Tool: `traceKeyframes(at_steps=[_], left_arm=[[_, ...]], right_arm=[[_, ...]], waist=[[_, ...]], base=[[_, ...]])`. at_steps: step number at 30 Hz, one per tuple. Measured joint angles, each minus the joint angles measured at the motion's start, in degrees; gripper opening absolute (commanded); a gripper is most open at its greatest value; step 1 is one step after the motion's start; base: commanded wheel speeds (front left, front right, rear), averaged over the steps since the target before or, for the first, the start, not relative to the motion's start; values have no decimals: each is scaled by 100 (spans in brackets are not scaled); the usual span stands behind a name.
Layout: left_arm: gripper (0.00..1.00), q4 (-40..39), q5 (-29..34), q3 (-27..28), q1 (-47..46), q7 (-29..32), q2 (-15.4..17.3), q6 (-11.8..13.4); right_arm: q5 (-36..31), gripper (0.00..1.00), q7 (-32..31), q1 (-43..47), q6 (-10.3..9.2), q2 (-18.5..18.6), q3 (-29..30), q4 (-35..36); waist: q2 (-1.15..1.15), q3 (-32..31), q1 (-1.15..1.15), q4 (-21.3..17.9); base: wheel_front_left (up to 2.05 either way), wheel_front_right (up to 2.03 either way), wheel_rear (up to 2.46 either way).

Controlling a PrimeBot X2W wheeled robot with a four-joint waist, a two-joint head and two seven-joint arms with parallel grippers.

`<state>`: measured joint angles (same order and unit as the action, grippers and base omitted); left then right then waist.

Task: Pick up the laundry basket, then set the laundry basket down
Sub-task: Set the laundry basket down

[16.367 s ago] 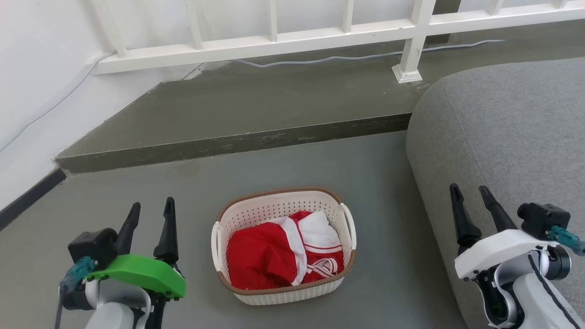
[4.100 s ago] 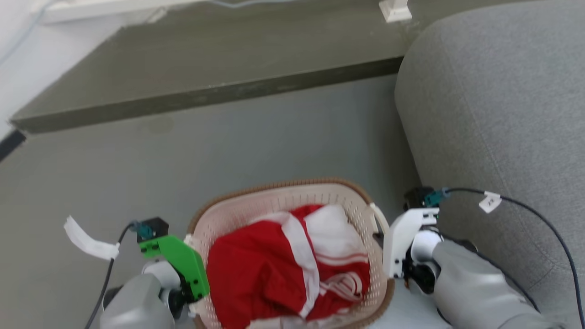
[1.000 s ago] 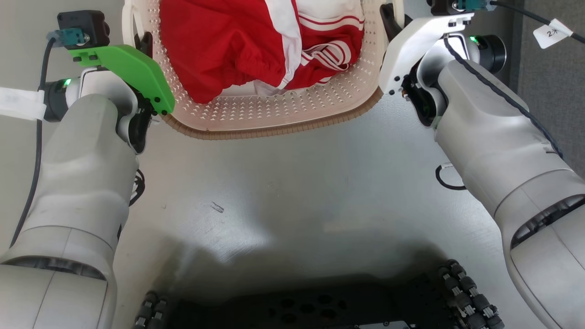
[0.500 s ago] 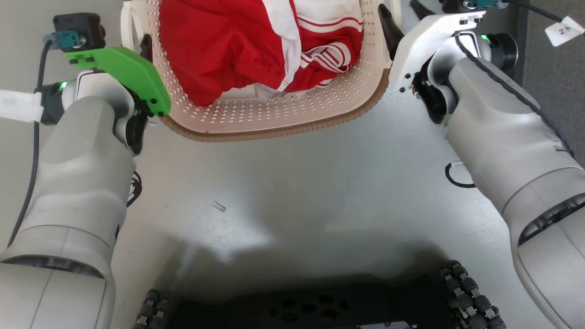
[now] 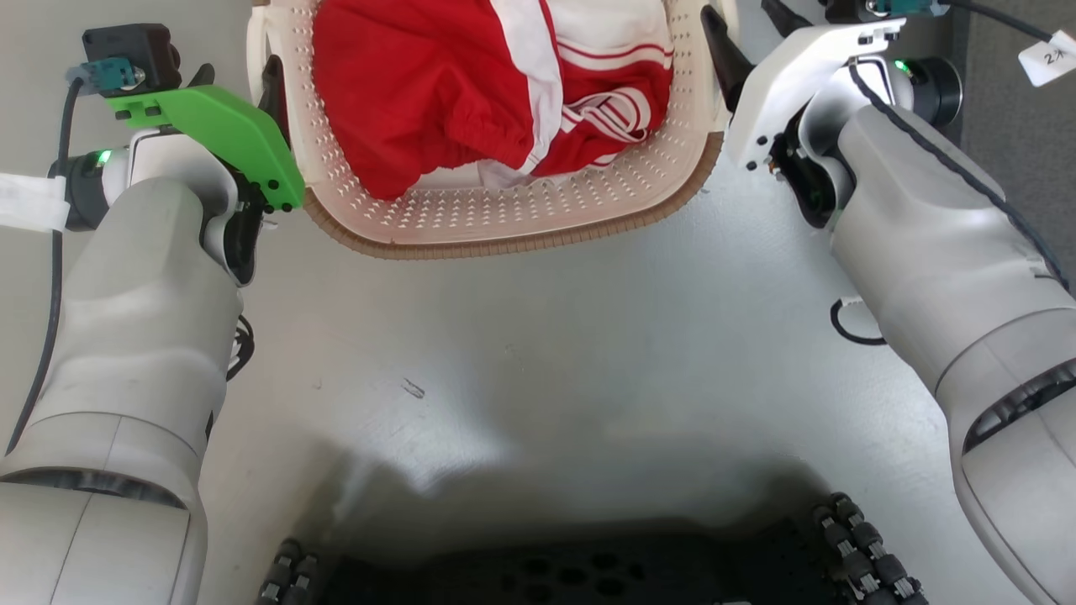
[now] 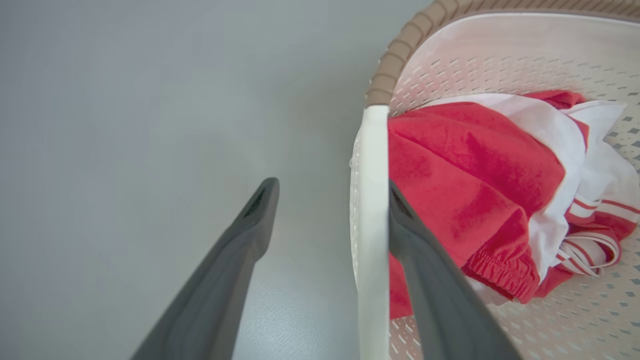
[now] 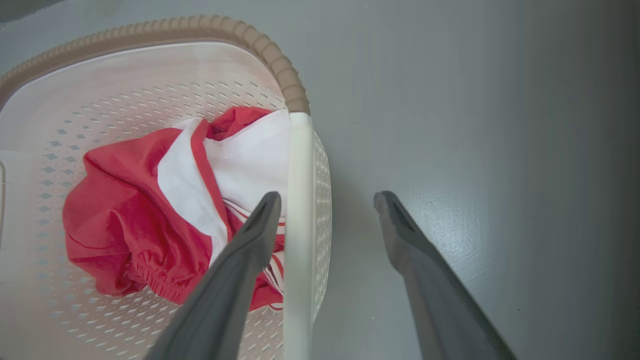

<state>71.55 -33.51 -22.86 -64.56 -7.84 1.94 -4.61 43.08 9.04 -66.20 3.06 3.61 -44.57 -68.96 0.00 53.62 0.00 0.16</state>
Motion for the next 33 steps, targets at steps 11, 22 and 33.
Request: traceKeyframes(at_steps=[11, 22, 33], left_arm=[[100, 36, -54, 0, 187, -227, -5, -96], [100, 52, -9, -115, 594, -541, -8, -122], [100, -276, 123, -145, 1004, -661, 98, -151]], right_arm=[[162, 100, 212, 357, 97, 1, -22, 4], [188, 100, 453, 673, 114, -1, 30, -21], [201, 100, 531, 1023, 112, -2, 165, 155]], waist=[[0, -442, 0, 16], [0, -1115, 0, 14], [0, -1898, 0, -58]], base=[[0, 0, 0], [0, 0, 0], [0, 0, 0]])
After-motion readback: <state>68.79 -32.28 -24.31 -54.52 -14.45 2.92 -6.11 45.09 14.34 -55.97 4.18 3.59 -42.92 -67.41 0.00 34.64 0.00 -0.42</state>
